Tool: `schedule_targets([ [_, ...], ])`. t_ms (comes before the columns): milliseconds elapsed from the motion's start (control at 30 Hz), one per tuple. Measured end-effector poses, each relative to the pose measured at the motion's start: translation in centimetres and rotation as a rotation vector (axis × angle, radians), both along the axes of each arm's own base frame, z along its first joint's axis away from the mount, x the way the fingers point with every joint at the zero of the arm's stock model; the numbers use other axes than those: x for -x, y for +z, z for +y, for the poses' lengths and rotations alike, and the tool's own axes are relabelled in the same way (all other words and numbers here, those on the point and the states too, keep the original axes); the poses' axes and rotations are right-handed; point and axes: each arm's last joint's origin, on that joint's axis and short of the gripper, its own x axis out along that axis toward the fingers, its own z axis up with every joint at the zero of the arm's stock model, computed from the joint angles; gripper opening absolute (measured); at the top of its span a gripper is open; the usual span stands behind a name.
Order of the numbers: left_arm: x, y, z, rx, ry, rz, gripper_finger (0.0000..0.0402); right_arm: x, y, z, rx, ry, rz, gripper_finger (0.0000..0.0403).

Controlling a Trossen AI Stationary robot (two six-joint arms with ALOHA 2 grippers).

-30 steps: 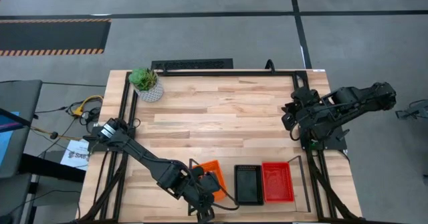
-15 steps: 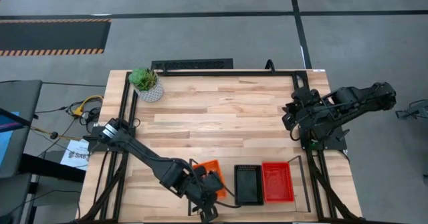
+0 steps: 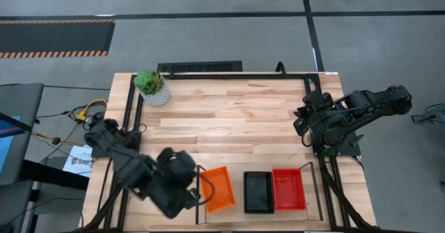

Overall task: Stack baskets on shelf by color
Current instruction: Stack the orange bin on top of the orange bin on the shelf

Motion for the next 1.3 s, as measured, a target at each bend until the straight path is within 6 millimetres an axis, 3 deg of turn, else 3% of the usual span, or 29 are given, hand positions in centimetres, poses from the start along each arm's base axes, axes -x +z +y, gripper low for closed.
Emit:
schedule_targets([
  [100,1.6,-1.8,-0.8,0.016,0.11,0.011,0.0,0.0,0.0,0.0,0.001,0.001,0.001,0.0118],
  [333,3.3,-8.7,-2.7,-0.006,0.301,0.085,0.0,0.0,0.0,0.0,0.011,0.013,0.008,0.0118],
  [567,4.8,-13.8,-4.0,-0.049,0.4,-0.109,0.0,0.0,0.0,0.0,0.012,0.012,0.008,0.0118],
  [733,5.9,-17.2,-4.3,0.037,0.458,-0.342,0.0,0.0,0.0,0.0,0.012,0.012,0.008,0.0118],
  [900,5.7,-20.1,-3.6,0.099,0.428,-0.471,0.0,0.0,0.0,0.0,0.011,0.011,0.006,0.0118],
  [1133,6.2,-23.6,-2.1,0.115,0.453,-0.461,0.0,-0.2,0.1,0.0,0.003,0.01,-0.015,0.0118],
  [1300,5.8,-24.8,-1.2,0.125,0.48,-0.527,0.0,-0.2,0.1,0.1,-0.004,0.004,-0.025,0.0118],
])
